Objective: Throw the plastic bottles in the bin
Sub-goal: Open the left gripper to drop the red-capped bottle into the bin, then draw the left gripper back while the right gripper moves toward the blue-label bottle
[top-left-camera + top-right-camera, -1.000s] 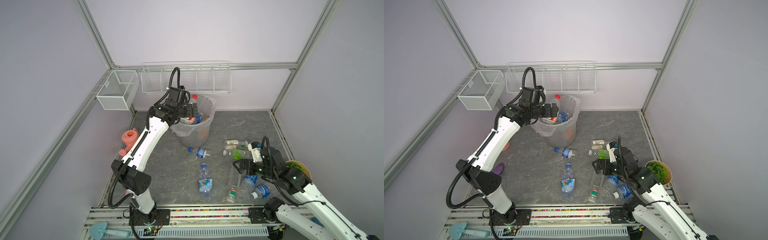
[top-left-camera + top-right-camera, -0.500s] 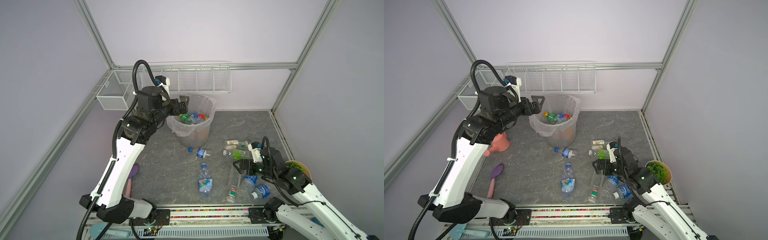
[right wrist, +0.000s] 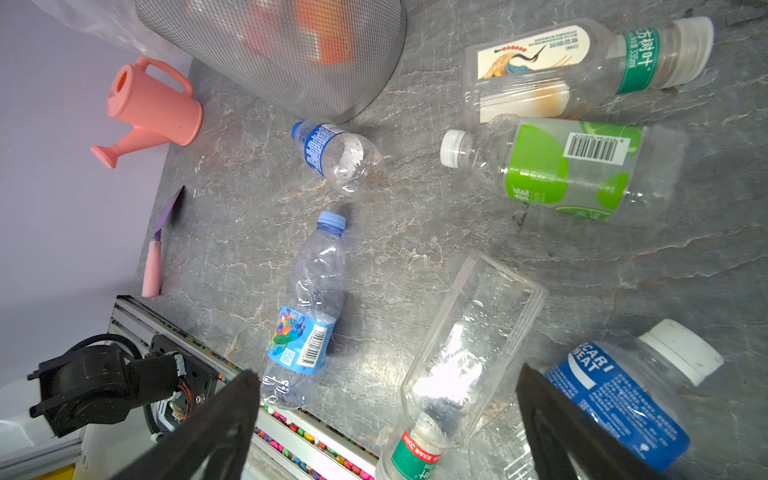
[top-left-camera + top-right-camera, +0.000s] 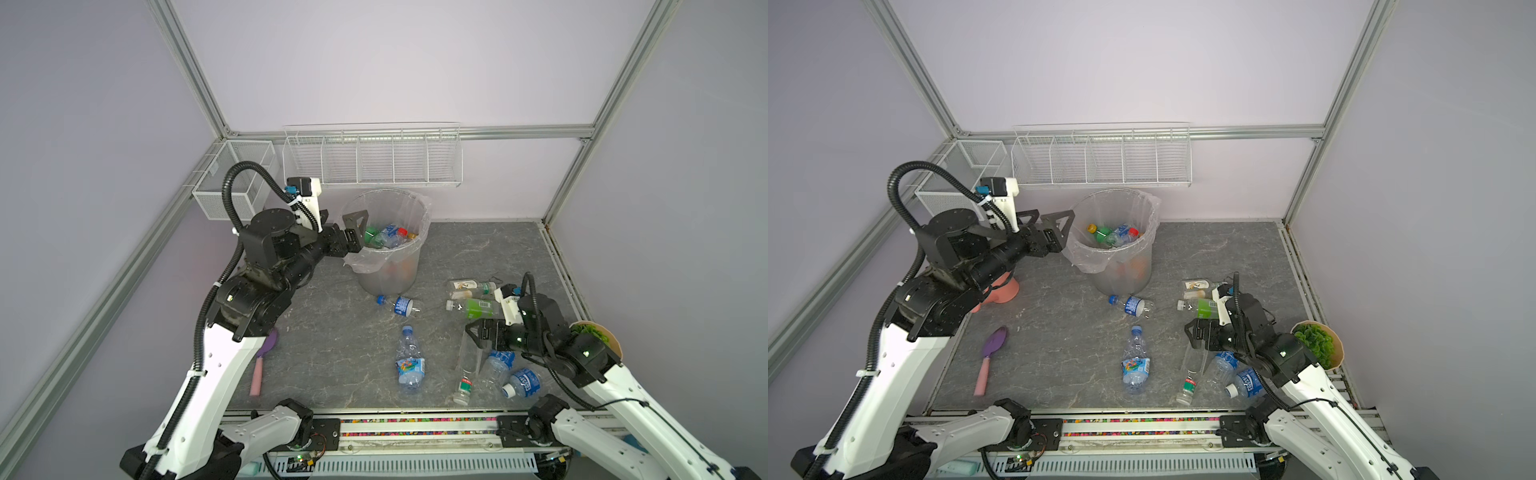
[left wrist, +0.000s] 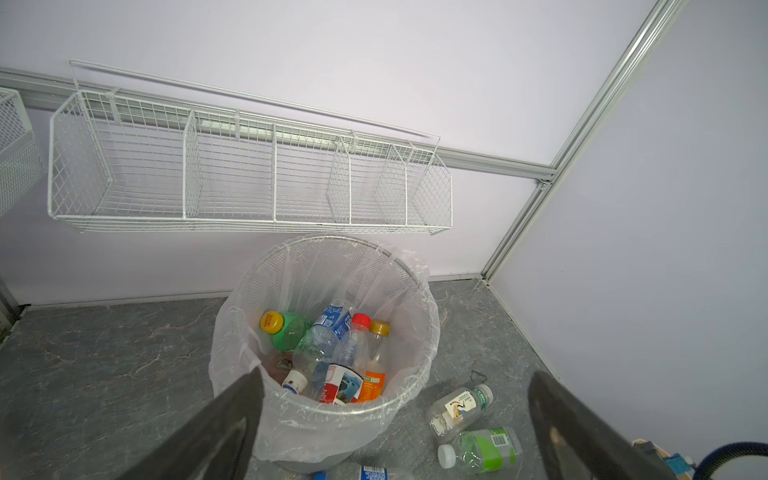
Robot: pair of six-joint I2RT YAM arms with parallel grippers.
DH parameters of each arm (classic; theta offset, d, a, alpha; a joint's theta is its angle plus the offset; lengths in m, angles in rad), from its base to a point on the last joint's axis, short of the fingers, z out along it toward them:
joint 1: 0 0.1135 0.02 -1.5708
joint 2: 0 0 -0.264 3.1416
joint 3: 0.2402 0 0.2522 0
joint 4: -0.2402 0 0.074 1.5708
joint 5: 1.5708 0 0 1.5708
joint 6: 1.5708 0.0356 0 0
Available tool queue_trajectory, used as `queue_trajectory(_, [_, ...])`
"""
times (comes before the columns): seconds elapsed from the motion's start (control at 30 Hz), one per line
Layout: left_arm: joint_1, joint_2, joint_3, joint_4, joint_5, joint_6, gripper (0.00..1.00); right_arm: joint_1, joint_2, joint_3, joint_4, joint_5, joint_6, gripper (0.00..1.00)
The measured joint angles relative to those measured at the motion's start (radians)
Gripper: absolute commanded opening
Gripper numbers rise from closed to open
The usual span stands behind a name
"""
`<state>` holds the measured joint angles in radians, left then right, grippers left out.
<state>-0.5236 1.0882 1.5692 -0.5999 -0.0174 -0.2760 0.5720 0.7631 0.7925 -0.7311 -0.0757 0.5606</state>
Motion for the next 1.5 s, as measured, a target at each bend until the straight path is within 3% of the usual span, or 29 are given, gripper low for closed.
queue_trajectory(0.4, [0.000, -0.209, -0.277, -0.005, -0.004, -0.017, 0.97, 0.000, 0.092, 0.058, 0.018, 0.000, -0.076, 0.98])
queue_trajectory(0.83, [0.000, -0.417, -0.529, -0.073, -0.016, -0.099, 0.95, 0.001, 0.273, 0.244, 0.103, 0.000, -0.244, 0.99])
queue_trajectory(1.5, [0.000, -0.565, -0.805, -0.106, -0.001, -0.244, 0.92, 0.040, 0.624, 0.540, 0.101, -0.070, -0.356, 0.98])
